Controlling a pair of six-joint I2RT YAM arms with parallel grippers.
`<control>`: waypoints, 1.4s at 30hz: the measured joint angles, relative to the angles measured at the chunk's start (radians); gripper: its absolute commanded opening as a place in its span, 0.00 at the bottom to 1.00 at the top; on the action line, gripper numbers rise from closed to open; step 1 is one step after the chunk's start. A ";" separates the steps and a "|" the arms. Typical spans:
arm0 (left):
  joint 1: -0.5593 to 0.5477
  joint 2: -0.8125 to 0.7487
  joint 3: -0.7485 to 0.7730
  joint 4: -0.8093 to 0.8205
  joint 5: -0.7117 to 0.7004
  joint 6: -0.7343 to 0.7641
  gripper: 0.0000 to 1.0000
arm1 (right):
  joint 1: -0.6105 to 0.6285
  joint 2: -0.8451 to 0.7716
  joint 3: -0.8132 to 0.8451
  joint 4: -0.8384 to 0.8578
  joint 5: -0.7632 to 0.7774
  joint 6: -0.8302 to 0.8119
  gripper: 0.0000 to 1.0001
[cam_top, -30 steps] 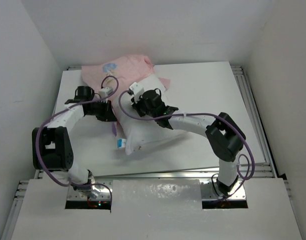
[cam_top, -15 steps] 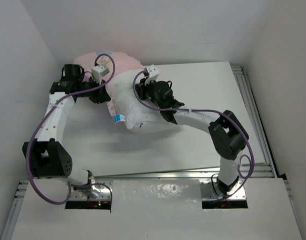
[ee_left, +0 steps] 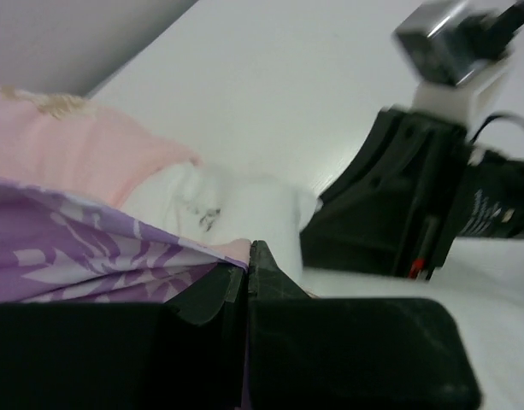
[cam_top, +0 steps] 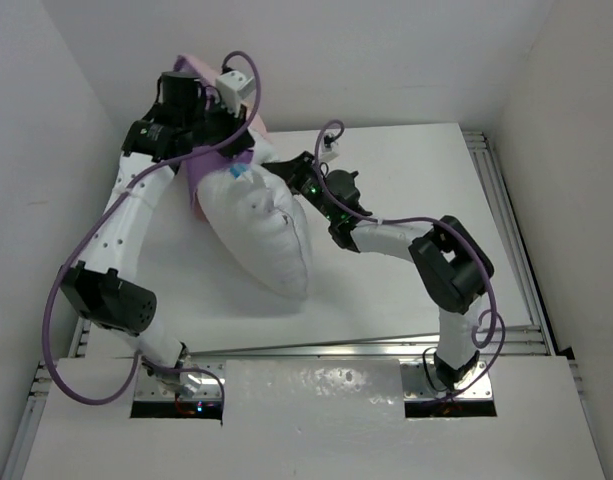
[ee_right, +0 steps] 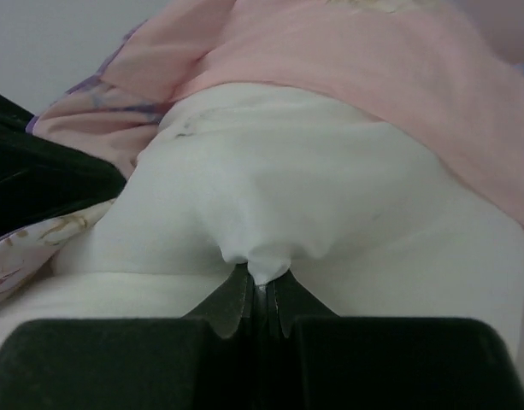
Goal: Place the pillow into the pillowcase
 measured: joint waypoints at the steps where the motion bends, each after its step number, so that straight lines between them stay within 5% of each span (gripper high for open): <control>1: -0.026 0.018 0.022 0.006 -0.013 -0.007 0.00 | 0.000 0.013 -0.011 0.039 -0.010 0.069 0.00; 6: -0.103 0.146 0.144 0.058 -0.007 -0.066 0.00 | 0.007 0.015 -0.172 0.176 -0.049 0.279 0.00; 12: -0.150 0.399 0.345 0.047 0.010 -0.105 0.00 | -0.072 -0.137 -0.454 0.175 -0.072 0.351 0.48; 17: -0.216 0.532 0.278 0.036 -0.012 -0.096 0.00 | -0.292 -0.287 -0.575 -0.034 -0.084 0.269 0.69; 20: -0.254 0.594 0.271 0.044 -0.042 -0.083 0.18 | -0.409 -0.385 -0.585 -0.228 -0.038 0.145 0.80; 21: -0.271 0.603 0.271 0.052 -0.055 -0.080 0.40 | -0.430 -0.414 -0.580 -0.299 -0.016 0.091 0.81; 23: -0.298 0.604 0.273 0.060 -0.069 -0.061 0.60 | -0.450 -0.458 -0.559 -0.430 0.021 -0.014 0.82; 24: -0.311 0.604 0.283 0.059 -0.073 -0.053 0.90 | -0.454 -0.470 -0.538 -0.494 0.034 -0.072 0.83; 25: -0.322 0.604 0.292 0.060 -0.077 -0.046 1.00 | -0.455 -0.476 -0.515 -0.545 0.047 -0.120 0.83; 31: -0.338 0.546 0.312 0.051 -0.121 -0.016 1.00 | -0.455 -0.494 -0.363 -0.758 0.113 -0.404 0.84; 37: -0.315 0.266 0.230 0.063 -0.262 0.046 1.00 | -0.458 -0.561 -0.282 -0.814 0.019 -0.626 0.74; 40: -0.269 0.117 0.175 0.073 -0.304 0.083 0.78 | -0.458 -0.558 -0.227 -0.819 -0.091 -0.672 0.75; 42: -0.196 0.043 0.102 0.093 -0.319 0.118 0.73 | -0.455 -0.532 -0.176 -0.832 -0.153 -0.685 0.80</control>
